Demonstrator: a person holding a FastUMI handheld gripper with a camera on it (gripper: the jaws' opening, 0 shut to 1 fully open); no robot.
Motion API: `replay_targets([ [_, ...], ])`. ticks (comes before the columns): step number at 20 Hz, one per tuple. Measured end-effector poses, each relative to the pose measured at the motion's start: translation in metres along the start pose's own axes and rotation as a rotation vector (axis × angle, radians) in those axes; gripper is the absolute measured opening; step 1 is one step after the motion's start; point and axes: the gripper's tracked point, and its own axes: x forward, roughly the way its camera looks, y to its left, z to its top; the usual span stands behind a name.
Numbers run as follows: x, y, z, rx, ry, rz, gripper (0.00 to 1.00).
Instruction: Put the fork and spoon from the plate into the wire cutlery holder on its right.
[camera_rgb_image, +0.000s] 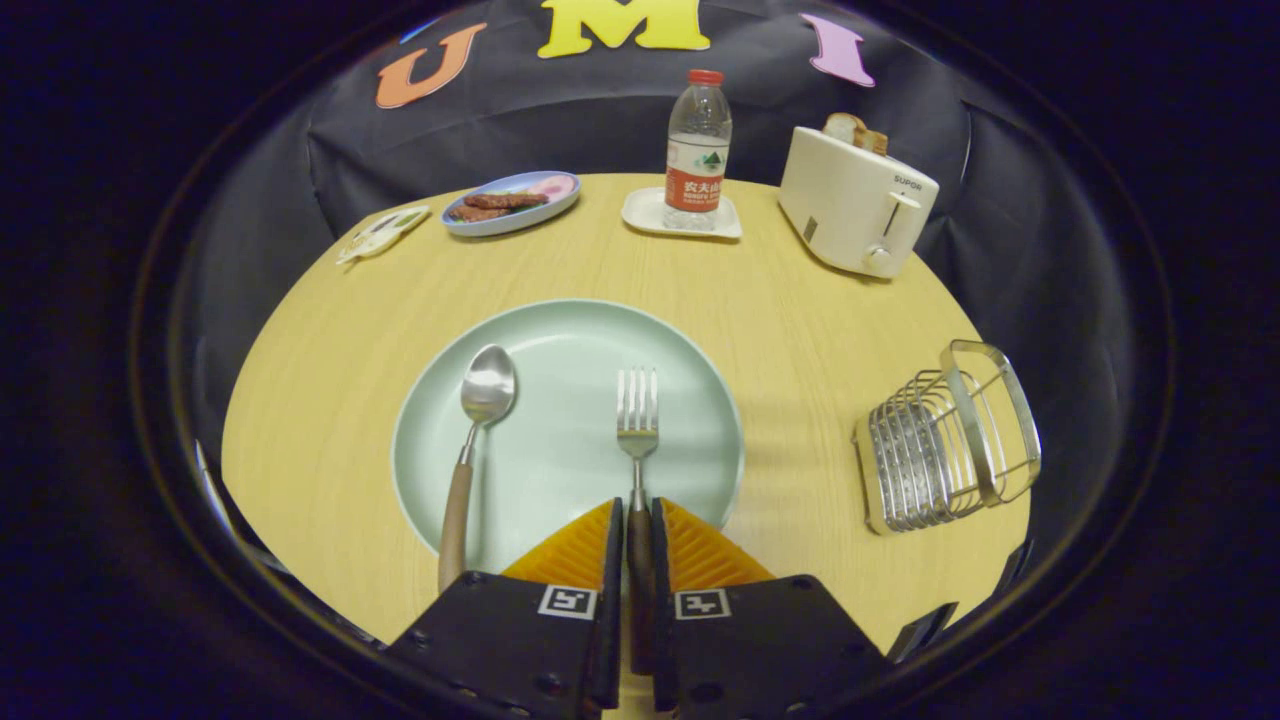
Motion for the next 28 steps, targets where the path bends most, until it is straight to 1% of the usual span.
replay_targets([
  [1,-0.002,0.001,0.003,-0.007,-0.001,-0.008,0.09],
  [3,-0.006,0.000,-0.002,-0.006,0.008,-0.013,0.09],
  [4,-0.008,0.001,-0.003,-0.002,0.018,-0.006,0.05],
  [6,-0.018,0.003,-0.003,-0.004,0.036,0.031,0.04],
  [10,-0.047,-0.015,0.012,-0.048,-0.006,0.024,0.04],
  [14,-0.077,-0.047,0.028,-0.041,-0.038,0.008,0.04],
  [18,-0.098,-0.094,0.038,-0.002,-0.048,-0.031,0.05],
  [21,-0.106,-0.129,0.038,0.038,-0.018,-0.051,0.05],
  [23,-0.110,-0.151,0.033,0.041,0.030,-0.067,0.04],
  [24,-0.112,-0.156,0.031,0.043,0.054,-0.058,0.04],
  [25,-0.113,-0.156,0.028,0.038,0.075,-0.023,0.04],
  [26,-0.113,-0.158,0.025,0.031,0.095,-0.006,0.04],
  [28,-0.115,-0.171,0.023,0.023,0.118,-0.018,0.04],
])
